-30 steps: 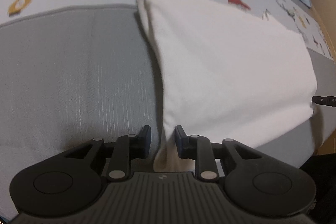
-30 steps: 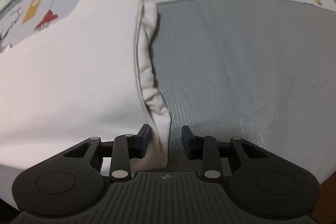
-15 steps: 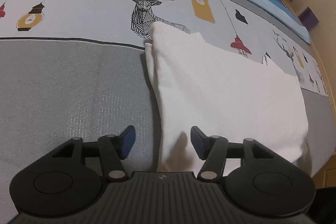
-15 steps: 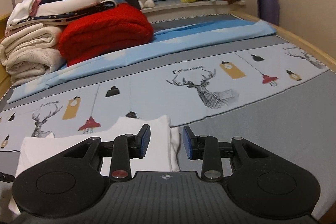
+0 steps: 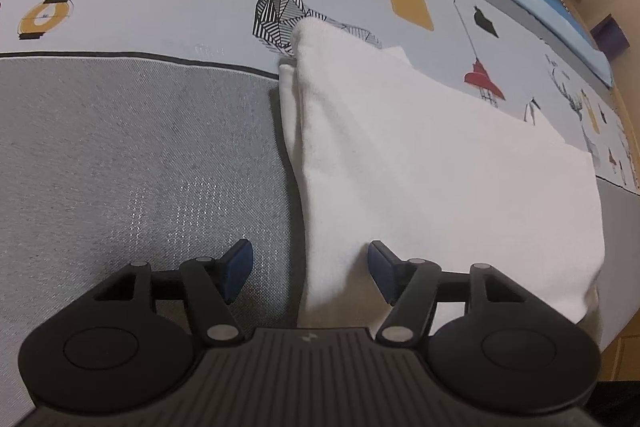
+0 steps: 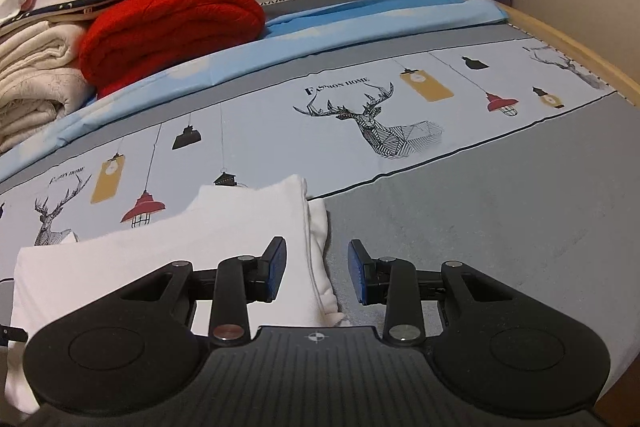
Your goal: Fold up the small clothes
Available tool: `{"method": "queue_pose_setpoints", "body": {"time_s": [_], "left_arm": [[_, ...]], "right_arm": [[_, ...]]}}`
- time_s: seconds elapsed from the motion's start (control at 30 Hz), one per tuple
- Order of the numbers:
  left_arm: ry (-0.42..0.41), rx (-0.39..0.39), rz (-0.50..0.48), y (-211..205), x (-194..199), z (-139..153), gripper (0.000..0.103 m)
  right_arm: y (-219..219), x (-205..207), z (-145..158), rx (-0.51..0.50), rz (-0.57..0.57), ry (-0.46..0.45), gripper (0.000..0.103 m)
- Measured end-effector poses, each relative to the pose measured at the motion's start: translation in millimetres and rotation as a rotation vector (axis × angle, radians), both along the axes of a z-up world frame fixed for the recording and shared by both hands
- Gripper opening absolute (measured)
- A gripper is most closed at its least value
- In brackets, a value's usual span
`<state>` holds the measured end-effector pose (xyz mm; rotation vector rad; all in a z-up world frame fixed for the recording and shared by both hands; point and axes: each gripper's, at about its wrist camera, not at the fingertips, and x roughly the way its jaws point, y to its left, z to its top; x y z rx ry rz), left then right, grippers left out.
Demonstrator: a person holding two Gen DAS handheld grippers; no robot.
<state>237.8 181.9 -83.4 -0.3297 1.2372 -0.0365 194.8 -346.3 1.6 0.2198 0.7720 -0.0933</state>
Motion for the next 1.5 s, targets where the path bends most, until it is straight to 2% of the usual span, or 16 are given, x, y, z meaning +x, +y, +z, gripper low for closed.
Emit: {"method": "queue_pose_setpoints", "body": {"time_s": [0.4,0.43,0.5,0.53,0.6,0.67,0.77,0.9,1.0,1.1,1.13,1.17,1.23,1.37,1.5], "left_arm": [[-0.014,0.035,-0.032,-9.2,7.9,-8.0,0.069],[-0.021,0.040,-0.037,-10.0,8.0,-7.8,0.065],[-0.035,0.030,-0.056,-11.7,8.0,-7.8,0.047],[-0.036,-0.003,-0.067,-12.2,8.4,-8.1,0.029],[-0.041,-0.001,-0.077,-14.5,8.4,-7.3,0.025],[-0.051,0.004,-0.093,-15.8,7.1,-5.3,0.015],[-0.065,-0.021,-0.082,-10.6,3.9,-1.4,0.013],[-0.079,-0.041,-0.080,-4.3,-3.9,7.0,0.012],[-0.057,-0.009,-0.064,3.1,-11.6,9.5,0.012],[-0.029,-0.037,-0.036,13.3,-15.4,7.5,0.016],[-0.025,-0.038,-0.026,15.6,-15.4,7.1,0.022],[-0.018,-0.031,-0.016,17.7,-15.3,6.3,0.037],[-0.006,-0.027,0.006,20.7,-14.6,4.1,0.052],[0.016,-0.059,0.020,20.7,-10.0,-2.3,0.052],[0.010,-0.045,0.003,12.7,-5.3,-6.2,0.052]], "right_arm": [[-8.1,-3.3,-2.7,-0.009,-0.022,0.024,0.035],[-9.2,-3.7,-2.9,-0.010,-0.026,0.025,0.035],[-10.2,-4.2,-3.3,-0.011,-0.033,0.027,0.035],[-10.9,-4.3,-3.6,-0.011,-0.036,0.029,0.035],[-11.1,-4.9,-4.4,-0.012,-0.042,0.032,0.035],[-10.3,-5.3,-5.1,-0.017,-0.043,0.034,0.035],[-7.9,-5.1,-5.1,-0.026,-0.038,0.034,0.035],[-4.5,-4.0,-5.3,-0.029,-0.037,0.034,0.035],[-1.2,-2.6,-5.8,-0.034,-0.026,0.036,0.035],[2.4,-2.5,-5.8,-0.043,-0.008,0.036,0.035],[3.0,-2.8,-5.4,-0.048,-0.003,0.034,0.035],[3.0,-3.3,-5.1,-0.052,-0.001,0.033,0.035],[1.6,-4.1,-4.7,-0.050,-0.002,0.034,0.035],[-5.2,-5.3,-4.9,-0.046,-0.016,0.038,0.035],[-10.8,-7.2,-4.7,-0.041,-0.027,0.038,0.035]]}}
